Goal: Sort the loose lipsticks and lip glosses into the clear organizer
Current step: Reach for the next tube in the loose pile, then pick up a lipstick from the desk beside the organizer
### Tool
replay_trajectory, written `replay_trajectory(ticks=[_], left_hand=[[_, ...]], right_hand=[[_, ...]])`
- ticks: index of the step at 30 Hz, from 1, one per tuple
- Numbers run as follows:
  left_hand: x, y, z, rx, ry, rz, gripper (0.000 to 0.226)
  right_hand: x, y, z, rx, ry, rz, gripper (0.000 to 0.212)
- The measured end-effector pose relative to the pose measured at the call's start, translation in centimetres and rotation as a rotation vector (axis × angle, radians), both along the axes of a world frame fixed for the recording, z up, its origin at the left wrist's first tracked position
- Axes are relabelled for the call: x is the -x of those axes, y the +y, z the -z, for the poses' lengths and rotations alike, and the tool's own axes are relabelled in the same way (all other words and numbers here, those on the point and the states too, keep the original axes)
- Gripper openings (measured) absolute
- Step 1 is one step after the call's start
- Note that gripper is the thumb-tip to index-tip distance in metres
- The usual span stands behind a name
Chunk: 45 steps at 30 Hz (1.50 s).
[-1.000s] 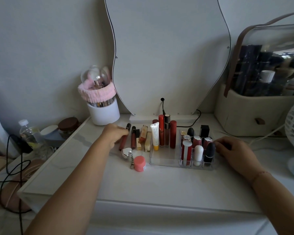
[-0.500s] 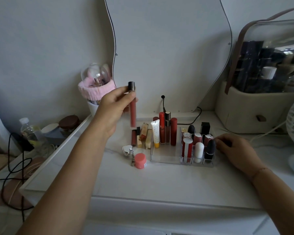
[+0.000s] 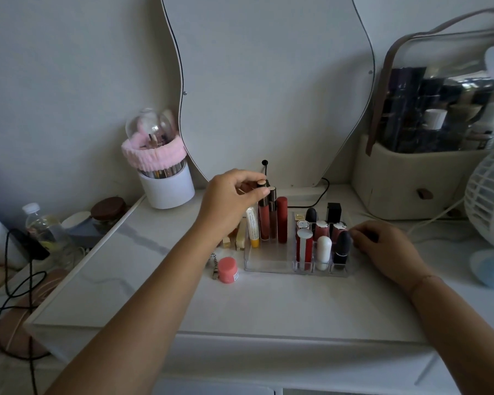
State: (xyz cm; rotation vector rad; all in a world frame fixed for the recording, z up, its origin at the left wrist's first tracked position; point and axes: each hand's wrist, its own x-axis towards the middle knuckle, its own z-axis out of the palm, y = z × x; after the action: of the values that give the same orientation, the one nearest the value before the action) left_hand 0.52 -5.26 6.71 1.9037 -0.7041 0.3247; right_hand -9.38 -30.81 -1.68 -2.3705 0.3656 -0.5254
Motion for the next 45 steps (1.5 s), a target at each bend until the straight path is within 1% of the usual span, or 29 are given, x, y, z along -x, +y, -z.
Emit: replay_trajectory(ticks=[7,15,19,22,24,27,28,30,32,34,36,38,42,45], left_hand=[[-0.3,-0.1,1.8,-0.036,-0.018,-0.054,0.021],[-0.8,-0.2,2.1,-0.118,-0.105,-0.079,0.025],[-0.8,0.0,2.2,-0.107,-0.109,-0.073,0.028],[-1.1,0.4,2.2,-0.080,-0.091,-0.061,0.028],[-1.9,1.4,1.9,-0.014,-0.057,-0.071,0.026],[-4.5,3.9,1.8,0.120,-0.027,-0.216,0.010],[-5.4,4.7,2.1,0.107,-0.002,-0.283,0.006],[-7.3,5.6,3.5,-0.015,0.129,-0.359,0.005],[-8.8,5.7,5.7,-0.181,0.298,-0.356,0.017],[-9.8,5.4,7.4,-0.278,0.397,-0.376,0.026],[-10.4,5.0,7.9,-0.288,0.416,-0.425,0.029],[-10.9,4.4,7.8,-0.298,0.404,-0.452,0.025],[-11.6,3.8,7.5,-0.378,0.396,-0.495,0.030],[-11.9,3.8,6.9,-0.446,0.434,-0.540,0.032]], right_hand=[[0.1,0.0,-0.1,0.007,0.002,-0.011,0.014],[0.1,0.2,-0.2,0.009,-0.007,-0.003,0.013],[0.1,0.2,-0.3,0.013,-0.007,-0.006,0.013],[0.1,0.3,-0.3,0.005,-0.007,0.000,0.013],[0.1,0.3,-0.3,0.011,-0.002,-0.001,0.014],[0.1,0.3,-0.3,0.010,-0.004,0.001,0.014],[0.1,0.3,-0.3,0.013,-0.006,0.002,0.014],[0.1,0.3,-0.3,0.018,-0.004,0.000,0.013],[0.1,0.3,-0.4,0.017,0.001,-0.004,0.013],[0.1,0.3,-0.3,0.018,0.004,-0.004,0.014],[0.1,0.3,-0.3,0.015,0.002,-0.002,0.014],[0.0,0.2,-0.2,0.009,-0.001,-0.001,0.014],[0.0,0.1,-0.1,0.011,-0.005,-0.002,0.014],[-0.1,0.1,0.0,0.017,-0.015,-0.001,0.013]])
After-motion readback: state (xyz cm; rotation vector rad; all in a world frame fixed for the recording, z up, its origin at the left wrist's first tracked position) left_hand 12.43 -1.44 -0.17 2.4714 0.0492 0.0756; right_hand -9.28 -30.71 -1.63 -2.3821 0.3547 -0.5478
